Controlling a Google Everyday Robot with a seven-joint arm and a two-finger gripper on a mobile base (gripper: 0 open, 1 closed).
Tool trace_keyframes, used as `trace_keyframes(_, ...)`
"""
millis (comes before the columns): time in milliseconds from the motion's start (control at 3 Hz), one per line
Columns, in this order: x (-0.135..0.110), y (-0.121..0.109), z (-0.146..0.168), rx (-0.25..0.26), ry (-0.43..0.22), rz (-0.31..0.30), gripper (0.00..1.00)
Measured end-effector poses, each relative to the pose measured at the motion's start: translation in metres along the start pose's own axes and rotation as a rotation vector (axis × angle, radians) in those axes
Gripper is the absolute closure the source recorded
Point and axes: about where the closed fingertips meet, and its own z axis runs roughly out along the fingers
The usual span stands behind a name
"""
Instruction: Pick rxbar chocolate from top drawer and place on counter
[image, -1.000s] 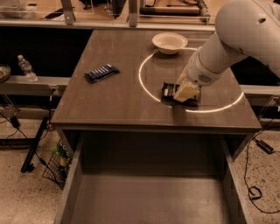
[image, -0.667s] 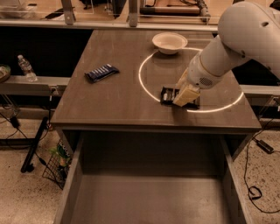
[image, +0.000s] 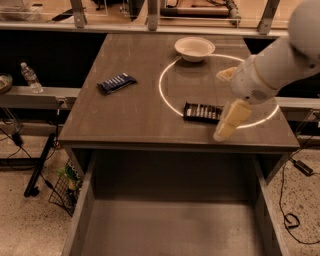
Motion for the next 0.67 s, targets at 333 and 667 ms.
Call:
trace_keyframes(333,0.0113,0.0140,-0.0649,0.043,-0.087,0.000,0.00)
trace_keyframes(667,0.0134,0.0165,-0.0715,0.047,-0.101,0.006,0.00)
